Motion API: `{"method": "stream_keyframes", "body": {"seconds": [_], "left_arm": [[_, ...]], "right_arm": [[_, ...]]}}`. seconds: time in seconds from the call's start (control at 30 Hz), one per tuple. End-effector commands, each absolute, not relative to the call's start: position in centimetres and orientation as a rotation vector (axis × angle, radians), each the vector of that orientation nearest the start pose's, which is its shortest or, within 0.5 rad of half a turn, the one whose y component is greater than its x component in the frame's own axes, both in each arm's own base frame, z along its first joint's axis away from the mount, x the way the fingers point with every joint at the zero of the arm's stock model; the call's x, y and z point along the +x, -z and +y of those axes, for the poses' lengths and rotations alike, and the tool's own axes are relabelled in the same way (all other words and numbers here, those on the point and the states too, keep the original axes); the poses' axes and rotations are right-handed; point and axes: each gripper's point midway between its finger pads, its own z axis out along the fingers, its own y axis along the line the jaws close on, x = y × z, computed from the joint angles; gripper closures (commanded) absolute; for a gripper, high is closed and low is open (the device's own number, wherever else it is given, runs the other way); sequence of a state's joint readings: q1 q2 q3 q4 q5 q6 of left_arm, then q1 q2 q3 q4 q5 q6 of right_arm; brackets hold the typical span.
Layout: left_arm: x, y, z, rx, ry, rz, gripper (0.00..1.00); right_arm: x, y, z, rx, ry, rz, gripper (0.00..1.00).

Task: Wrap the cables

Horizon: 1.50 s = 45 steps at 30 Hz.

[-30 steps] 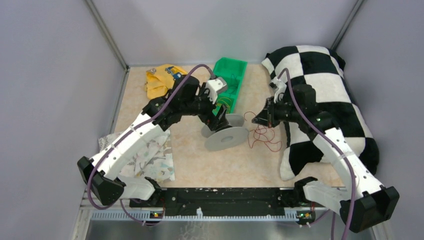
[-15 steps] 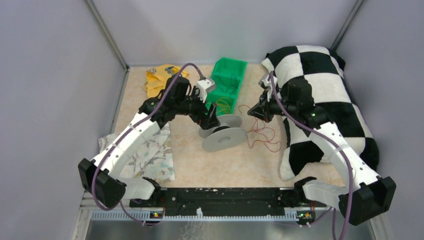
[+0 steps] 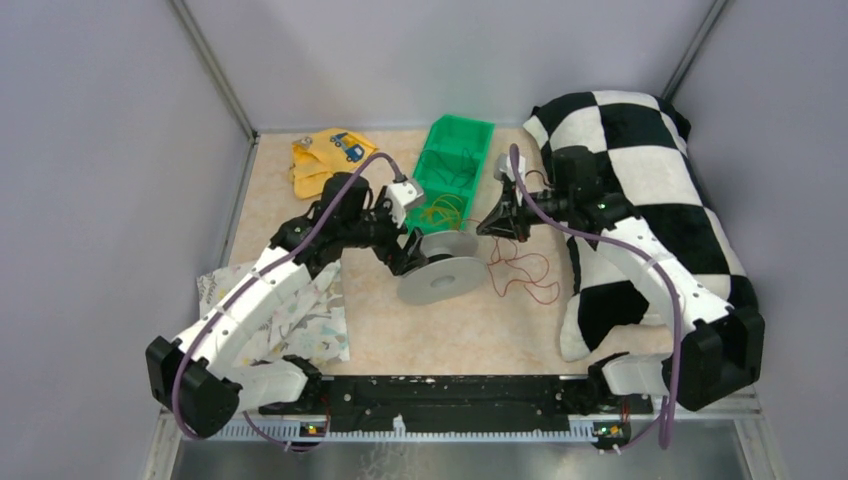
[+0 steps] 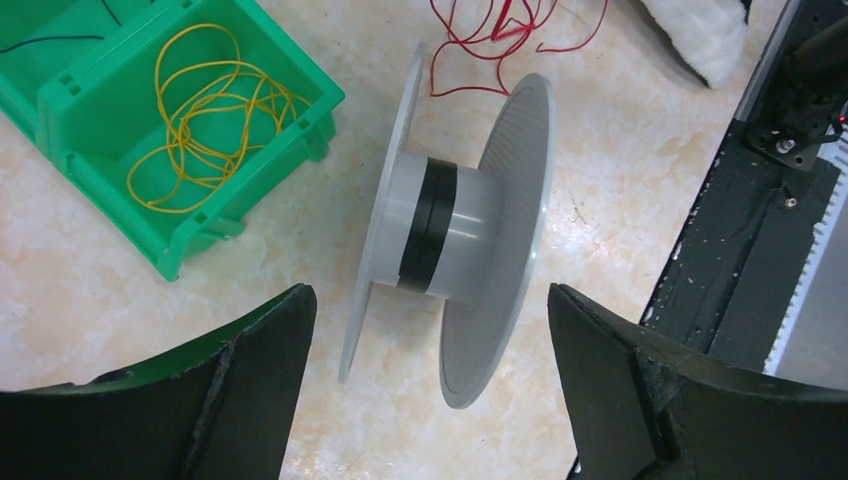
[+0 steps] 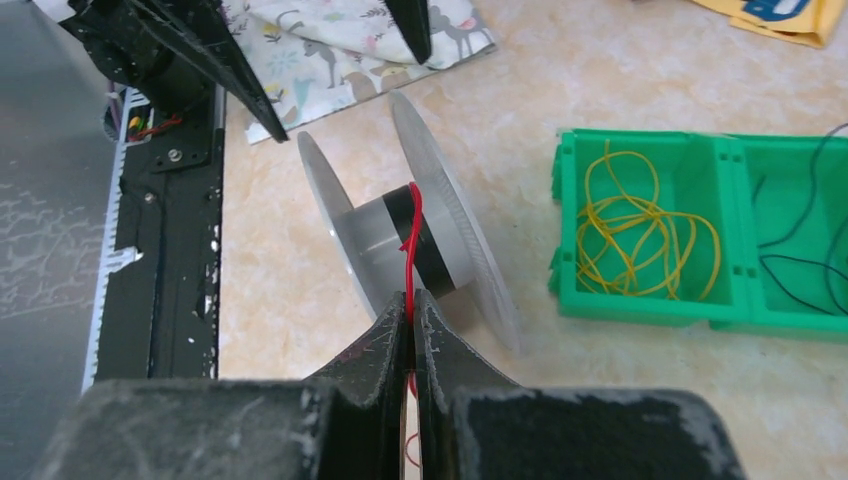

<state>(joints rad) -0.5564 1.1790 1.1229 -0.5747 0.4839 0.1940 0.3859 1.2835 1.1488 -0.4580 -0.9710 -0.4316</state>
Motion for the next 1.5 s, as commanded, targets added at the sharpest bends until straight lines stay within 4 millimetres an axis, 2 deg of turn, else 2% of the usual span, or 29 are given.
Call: {"method": "stream_keyframes", "body": {"seconds": [0.0,0.17,0.53,0.7,1.13,1.47], "left_arm": [[26.0,-22.4,-23.8,1.103,0.686,1.898,0.1],[27.3,-20.8,-22.9,1.058,0.678,1.938,0.17],[27.5,-19.5,-23.2,1.035,0.856,1.966,0.31],[27.2,-19.0,-23.5,1.044,0.9,1.977,0.32],[26.3,-18.9,-24.1,1.059,0.989,1.973,0.3],[26.6,-18.8,-24.1,1.057,0.979,1.978,0.29]], "right_arm": [[25.2,-27.3,27.1,-1.369,-1.045,1.401,1.0],[25.2,-25.5,28.3,-1.398,-1.072,1.409,1.0],[25.2,-23.5,30.5,-1.45,-1.12,1.438,1.0],[24.9,-23.1,31.3,-1.437,-1.125,1.429,1.0],[26.5,-22.5,33.6,-1.311,-1.126,1.387,1.0],[27.1,-21.2,34.1,-1.254,-1.126,1.421,1.0]]}}
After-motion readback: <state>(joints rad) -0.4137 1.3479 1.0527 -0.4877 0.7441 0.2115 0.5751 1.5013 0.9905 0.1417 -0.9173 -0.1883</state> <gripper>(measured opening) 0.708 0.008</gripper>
